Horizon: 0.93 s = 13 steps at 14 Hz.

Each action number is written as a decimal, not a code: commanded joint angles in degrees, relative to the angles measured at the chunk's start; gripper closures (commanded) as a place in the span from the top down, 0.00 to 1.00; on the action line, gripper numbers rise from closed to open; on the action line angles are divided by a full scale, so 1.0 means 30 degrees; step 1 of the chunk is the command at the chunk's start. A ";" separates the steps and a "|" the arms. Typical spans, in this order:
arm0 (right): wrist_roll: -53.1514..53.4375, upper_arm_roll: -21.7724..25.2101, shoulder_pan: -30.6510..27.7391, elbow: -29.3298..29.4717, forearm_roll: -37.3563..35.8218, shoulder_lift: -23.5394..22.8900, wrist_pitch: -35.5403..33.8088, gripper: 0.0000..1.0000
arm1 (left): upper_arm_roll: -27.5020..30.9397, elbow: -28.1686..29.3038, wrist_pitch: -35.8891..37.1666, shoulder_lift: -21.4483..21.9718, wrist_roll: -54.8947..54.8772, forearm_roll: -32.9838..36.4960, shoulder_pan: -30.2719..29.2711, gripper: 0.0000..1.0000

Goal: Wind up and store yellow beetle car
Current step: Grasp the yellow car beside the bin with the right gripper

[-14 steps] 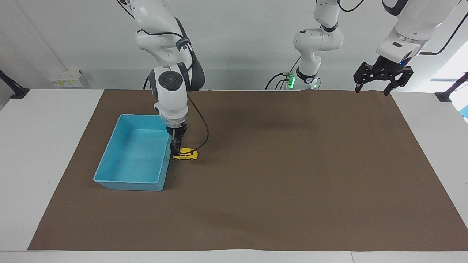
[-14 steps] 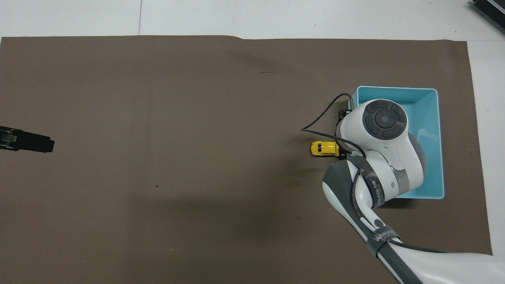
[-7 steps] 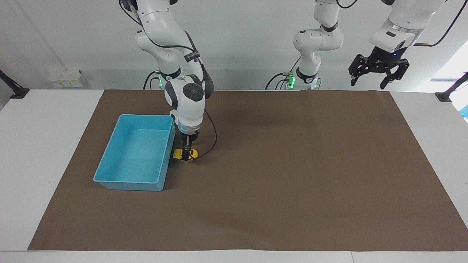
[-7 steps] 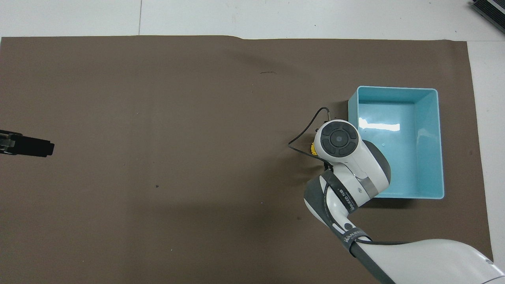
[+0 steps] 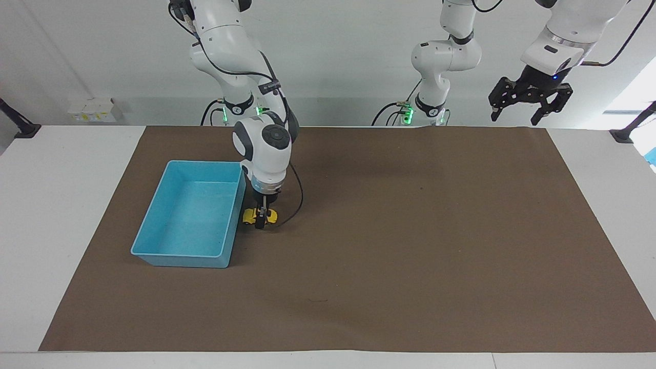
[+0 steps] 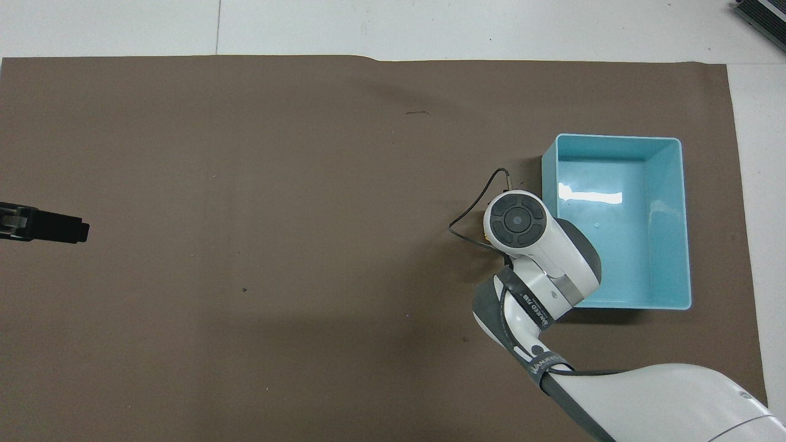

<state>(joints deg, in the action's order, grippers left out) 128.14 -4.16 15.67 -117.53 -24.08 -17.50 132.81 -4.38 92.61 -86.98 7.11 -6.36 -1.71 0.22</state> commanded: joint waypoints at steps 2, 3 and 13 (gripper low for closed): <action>0.0704 -0.0166 0.0168 0.0093 -0.0673 0.0002 -0.0148 0.00 | -0.0062 0.0155 0.0429 0.0236 0.0070 -0.0222 -0.0160 1.00; 0.0733 -0.0166 0.0197 0.0181 -0.0673 0.0002 -0.0294 0.00 | -0.0062 0.0067 0.0313 0.0207 0.0099 -0.0222 -0.0131 1.00; -0.0782 -0.0664 0.1398 0.2115 0.0696 0.1434 -0.2669 0.00 | -0.0033 0.0066 0.0429 0.0207 0.0129 -0.0193 -0.0277 1.00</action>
<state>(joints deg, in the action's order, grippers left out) 128.06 -5.00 20.72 -111.22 -23.71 -15.55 125.99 -4.22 92.61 -86.65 7.11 -6.35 -1.71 0.18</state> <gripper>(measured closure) 0.533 0.000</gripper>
